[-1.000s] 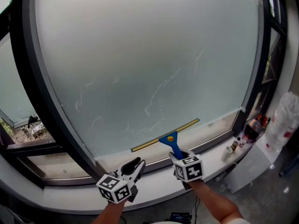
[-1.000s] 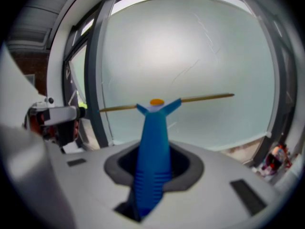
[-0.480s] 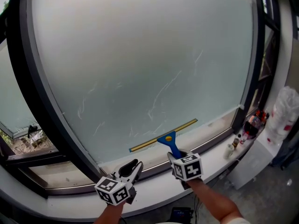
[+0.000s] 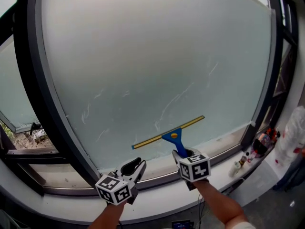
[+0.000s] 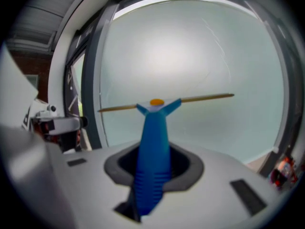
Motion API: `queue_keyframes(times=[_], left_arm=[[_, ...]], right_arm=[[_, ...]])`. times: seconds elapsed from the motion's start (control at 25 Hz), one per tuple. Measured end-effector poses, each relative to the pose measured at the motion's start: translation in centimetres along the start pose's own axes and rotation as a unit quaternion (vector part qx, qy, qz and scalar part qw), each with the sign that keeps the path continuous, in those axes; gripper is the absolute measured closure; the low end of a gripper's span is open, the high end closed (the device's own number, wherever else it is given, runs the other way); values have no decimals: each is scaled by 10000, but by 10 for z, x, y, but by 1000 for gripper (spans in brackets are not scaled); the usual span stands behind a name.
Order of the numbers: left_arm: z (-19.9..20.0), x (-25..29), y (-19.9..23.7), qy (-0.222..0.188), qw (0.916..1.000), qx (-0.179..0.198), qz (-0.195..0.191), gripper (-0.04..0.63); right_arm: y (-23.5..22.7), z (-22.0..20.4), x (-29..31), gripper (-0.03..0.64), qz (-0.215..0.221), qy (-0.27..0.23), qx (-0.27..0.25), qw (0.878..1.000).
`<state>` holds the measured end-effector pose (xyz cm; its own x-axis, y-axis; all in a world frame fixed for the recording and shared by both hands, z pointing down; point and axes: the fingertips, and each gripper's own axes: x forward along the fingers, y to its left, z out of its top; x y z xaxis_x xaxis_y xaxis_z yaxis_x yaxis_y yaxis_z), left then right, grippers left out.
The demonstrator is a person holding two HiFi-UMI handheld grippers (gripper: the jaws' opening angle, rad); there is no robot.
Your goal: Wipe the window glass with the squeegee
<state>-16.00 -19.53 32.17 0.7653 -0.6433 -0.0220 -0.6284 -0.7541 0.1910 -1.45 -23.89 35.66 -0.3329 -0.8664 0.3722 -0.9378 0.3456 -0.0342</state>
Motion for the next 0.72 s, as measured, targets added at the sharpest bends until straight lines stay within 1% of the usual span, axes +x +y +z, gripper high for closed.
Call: queue_keyframes(times=[0.12, 0.24, 0.4, 0.52, 0.6, 0.72], left_arm=[[28, 23, -6, -190, 9996, 224, 24, 488], [61, 46, -11, -397, 9982, 449, 6, 488], [108, 72, -17, -550, 9947, 871, -9, 488], [148, 83, -26, -740, 9918, 1043, -54, 488], [174, 89, -33, -861, 9886, 1235, -77, 488], [211, 97, -41, -1002, 9810, 1660, -17, 488]], right_arm=[[-23, 47, -2, 502, 37, -279, -242, 9993], [-46, 108, -6, 502, 40, -679, -450, 9967], [-66, 193, -16, 502, 54, -1248, -675, 9899], [-72, 255, -29, 502, 58, -1656, -763, 9832], [-75, 295, -38, 502, 45, -1890, -821, 9785], [-77, 355, -53, 502, 45, -2217, -891, 9710]])
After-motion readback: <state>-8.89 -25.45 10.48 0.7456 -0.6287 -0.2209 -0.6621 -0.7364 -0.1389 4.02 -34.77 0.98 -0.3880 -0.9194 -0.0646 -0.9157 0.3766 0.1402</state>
